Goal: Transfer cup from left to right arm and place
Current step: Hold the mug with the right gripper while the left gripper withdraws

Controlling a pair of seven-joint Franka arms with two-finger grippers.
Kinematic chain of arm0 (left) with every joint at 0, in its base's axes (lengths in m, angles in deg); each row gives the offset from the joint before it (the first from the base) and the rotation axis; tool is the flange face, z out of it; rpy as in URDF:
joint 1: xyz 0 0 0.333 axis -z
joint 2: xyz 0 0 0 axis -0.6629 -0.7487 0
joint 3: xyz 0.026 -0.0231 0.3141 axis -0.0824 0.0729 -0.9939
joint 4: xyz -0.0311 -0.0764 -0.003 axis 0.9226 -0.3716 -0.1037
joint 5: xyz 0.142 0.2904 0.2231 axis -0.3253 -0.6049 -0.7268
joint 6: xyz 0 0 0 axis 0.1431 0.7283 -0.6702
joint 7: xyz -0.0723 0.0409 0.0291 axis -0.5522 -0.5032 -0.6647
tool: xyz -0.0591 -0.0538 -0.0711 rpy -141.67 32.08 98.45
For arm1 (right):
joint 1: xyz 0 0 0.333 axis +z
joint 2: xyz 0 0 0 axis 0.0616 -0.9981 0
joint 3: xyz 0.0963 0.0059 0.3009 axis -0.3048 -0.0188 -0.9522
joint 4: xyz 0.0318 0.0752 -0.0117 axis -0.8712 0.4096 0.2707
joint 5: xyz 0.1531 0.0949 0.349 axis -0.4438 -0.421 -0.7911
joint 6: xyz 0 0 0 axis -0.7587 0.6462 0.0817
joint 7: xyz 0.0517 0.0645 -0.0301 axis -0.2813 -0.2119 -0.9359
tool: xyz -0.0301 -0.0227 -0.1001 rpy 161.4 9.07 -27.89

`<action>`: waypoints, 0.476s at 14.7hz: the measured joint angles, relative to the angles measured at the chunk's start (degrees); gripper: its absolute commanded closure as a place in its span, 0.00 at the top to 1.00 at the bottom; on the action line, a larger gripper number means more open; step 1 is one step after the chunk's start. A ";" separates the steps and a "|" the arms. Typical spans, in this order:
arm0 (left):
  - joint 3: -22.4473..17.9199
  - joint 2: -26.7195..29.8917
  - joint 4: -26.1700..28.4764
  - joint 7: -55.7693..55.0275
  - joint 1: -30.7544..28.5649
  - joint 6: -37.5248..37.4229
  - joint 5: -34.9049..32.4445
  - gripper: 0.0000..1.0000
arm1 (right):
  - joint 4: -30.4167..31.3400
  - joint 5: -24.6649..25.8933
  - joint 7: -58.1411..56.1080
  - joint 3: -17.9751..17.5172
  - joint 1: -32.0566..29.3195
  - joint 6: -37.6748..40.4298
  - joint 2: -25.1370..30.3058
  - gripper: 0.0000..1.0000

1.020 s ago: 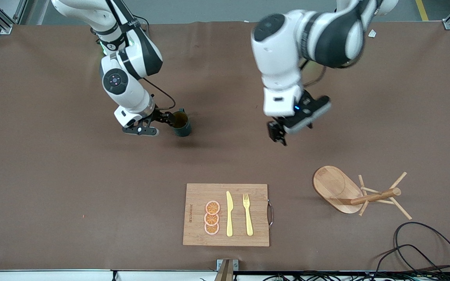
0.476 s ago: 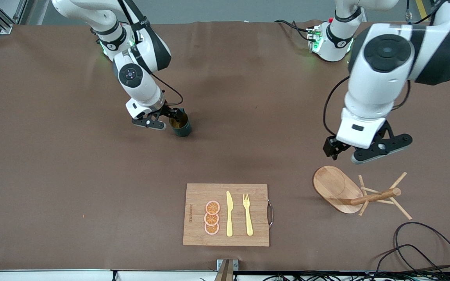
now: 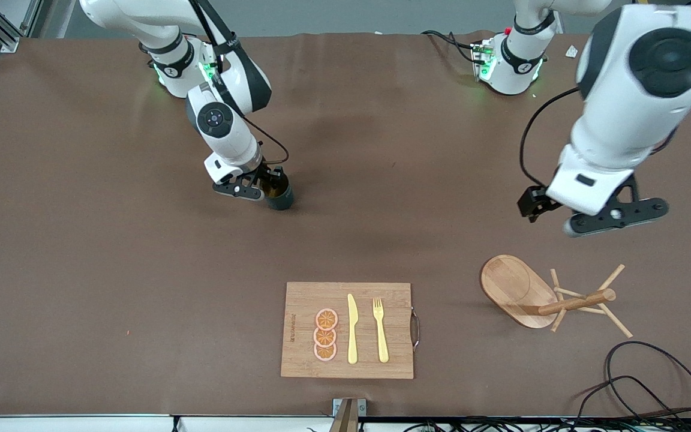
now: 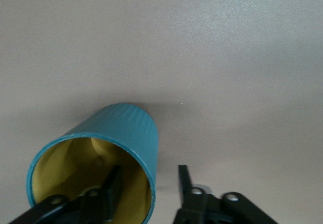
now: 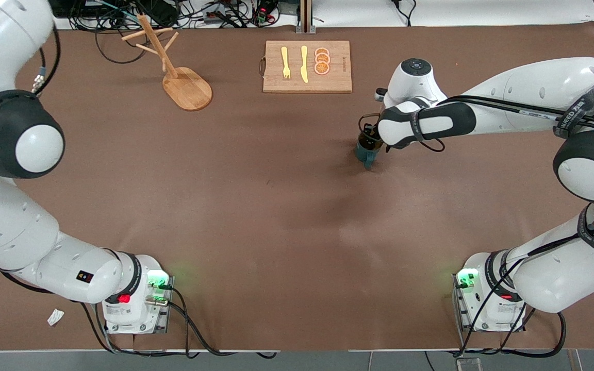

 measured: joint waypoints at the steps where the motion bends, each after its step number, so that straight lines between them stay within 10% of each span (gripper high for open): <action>1: 0.72 1.17 -0.01 3.84 -2.84 -1.59 1.78 1.00 | -0.02 0.00 0.02 0.12 0.00 0.00 0.00 0.00; 7: 4.25 5.62 -0.05 13.86 -14.14 -8.42 3.44 1.00 | -0.24 0.08 -7.36 0.30 0.00 -0.09 0.00 0.00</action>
